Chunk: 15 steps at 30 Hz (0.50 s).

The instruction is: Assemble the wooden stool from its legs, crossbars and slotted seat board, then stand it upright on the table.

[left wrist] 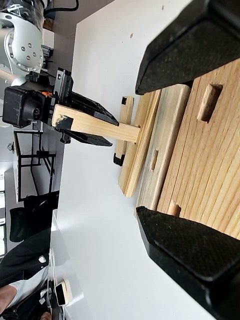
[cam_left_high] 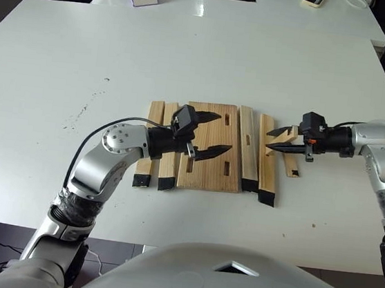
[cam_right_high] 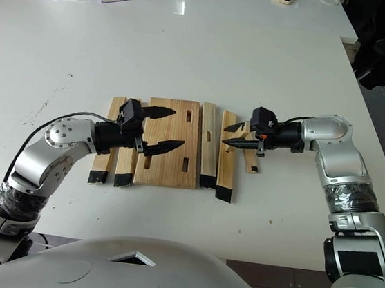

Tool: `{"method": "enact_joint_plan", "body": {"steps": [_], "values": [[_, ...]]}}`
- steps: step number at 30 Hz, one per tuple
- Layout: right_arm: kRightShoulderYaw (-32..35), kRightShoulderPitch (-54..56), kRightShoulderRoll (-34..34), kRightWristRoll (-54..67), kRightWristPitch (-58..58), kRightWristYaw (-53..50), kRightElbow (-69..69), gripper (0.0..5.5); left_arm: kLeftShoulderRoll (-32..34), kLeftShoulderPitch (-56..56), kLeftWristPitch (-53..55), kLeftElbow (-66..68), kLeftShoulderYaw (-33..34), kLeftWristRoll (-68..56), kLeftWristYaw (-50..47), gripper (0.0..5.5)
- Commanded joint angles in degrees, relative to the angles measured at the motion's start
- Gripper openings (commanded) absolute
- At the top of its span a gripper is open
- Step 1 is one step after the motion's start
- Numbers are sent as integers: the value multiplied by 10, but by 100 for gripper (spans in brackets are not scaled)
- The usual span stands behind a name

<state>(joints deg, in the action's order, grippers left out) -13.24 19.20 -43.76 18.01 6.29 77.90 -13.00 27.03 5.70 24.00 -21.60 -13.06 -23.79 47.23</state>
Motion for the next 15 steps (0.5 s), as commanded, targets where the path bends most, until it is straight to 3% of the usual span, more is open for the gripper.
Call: {"method": "enact_joint_plan", "body": {"steps": [1, 3, 4, 15], "values": [[-32, -44, 31, -30, 43, -24, -19, 130, 1, 8, 5, 7, 8, -7, 4, 414], [-27, -43, 40, -33, 38, -39, -21, 130, 2, 8, 4, 9, 8, -6, 7, 414], [-24, -42, 44, -33, 36, -45, -24, 167, 2, 9, 4, 9, 7, -5, 8, 414], [0, -56, 53, -40, 0, -58, -54, 319, 3, 13, 1, 14, 5, -2, 14, 414]]}}
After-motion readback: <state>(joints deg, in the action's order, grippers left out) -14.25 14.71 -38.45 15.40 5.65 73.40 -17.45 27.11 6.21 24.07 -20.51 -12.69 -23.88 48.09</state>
